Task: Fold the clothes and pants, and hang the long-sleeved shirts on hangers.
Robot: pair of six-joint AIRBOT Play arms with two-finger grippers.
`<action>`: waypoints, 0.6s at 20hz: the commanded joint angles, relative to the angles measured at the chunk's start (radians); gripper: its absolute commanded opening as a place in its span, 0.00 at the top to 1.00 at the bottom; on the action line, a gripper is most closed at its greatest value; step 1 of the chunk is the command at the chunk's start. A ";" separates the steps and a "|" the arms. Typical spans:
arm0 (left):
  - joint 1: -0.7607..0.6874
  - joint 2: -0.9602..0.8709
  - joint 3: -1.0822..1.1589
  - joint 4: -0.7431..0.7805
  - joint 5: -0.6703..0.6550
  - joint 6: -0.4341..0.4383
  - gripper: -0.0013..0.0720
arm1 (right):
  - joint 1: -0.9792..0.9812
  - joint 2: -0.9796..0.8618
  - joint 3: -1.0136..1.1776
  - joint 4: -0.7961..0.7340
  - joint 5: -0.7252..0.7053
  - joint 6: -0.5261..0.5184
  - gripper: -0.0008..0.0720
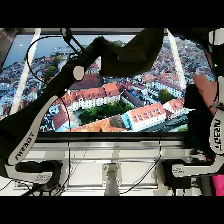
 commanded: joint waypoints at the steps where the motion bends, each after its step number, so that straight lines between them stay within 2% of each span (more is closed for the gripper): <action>1: 0.007 0.034 -0.063 0.031 -0.137 -0.007 0.94 | -0.018 0.033 -0.034 -0.107 0.208 0.012 0.98; 4: -0.027 0.134 -0.209 0.055 -0.137 0.041 0.94 | -0.003 0.143 -0.217 -0.131 0.222 0.012 0.98; 9: -0.101 0.333 -0.518 0.060 -0.124 0.041 0.94 | 0.021 0.403 -0.615 -0.127 0.210 0.014 0.98; 12: -0.158 0.436 -0.671 0.060 -0.086 0.008 0.94 | 0.046 0.565 -0.802 -0.127 0.212 0.060 0.98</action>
